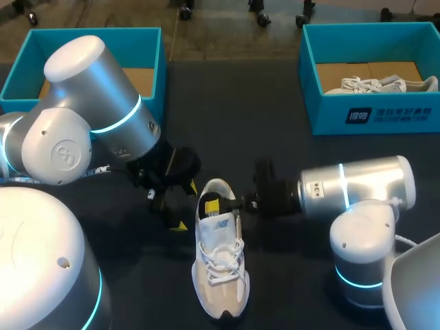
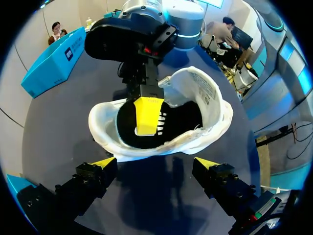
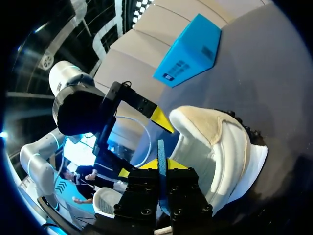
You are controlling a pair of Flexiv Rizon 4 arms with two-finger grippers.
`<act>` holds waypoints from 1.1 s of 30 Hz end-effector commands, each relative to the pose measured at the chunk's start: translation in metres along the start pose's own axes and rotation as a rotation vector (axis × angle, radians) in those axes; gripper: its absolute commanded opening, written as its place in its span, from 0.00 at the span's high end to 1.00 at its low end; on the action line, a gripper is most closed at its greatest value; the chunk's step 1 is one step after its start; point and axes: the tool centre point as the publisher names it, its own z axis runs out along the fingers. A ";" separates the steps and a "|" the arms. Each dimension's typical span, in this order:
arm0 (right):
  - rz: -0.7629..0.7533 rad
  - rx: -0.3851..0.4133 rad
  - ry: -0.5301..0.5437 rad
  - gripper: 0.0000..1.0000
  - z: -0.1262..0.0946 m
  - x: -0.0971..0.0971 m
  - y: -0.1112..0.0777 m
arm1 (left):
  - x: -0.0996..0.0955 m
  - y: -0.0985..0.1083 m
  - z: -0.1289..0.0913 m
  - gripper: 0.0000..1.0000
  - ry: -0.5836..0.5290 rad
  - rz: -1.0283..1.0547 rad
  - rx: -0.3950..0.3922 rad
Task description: Take the shoe out of the shoebox, open the shoe tongue, remove and reinsert the insole, then place the shoe into the shoebox
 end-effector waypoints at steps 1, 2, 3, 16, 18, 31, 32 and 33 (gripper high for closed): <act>-0.012 0.026 -0.043 0.67 -0.008 0.011 0.009 | 0.000 0.000 0.001 0.00 -0.001 0.000 0.000; -0.015 0.033 -0.050 0.67 -0.010 0.012 0.011 | 0.000 0.000 0.001 0.00 -0.001 0.000 0.000; -0.019 0.039 -0.060 0.67 -0.011 0.012 0.013 | 0.000 0.000 0.001 0.00 -0.001 0.000 0.000; -0.048 0.099 -0.091 0.57 -0.022 0.013 0.024 | 0.000 0.000 0.001 0.00 -0.001 0.000 0.000; -0.052 0.104 -0.101 0.58 -0.024 0.013 0.025 | 0.000 0.000 0.001 0.00 -0.001 0.000 0.000; -0.074 0.181 -0.119 0.57 -0.053 0.013 0.036 | -0.003 0.005 -0.018 0.00 0.017 0.035 0.010; -0.075 0.187 -0.115 0.57 -0.057 0.013 0.038 | -0.002 0.006 -0.020 0.00 0.022 0.044 0.009; -0.065 0.193 -0.117 0.57 -0.060 0.014 0.040 | -0.002 0.007 -0.022 0.00 0.023 0.048 0.008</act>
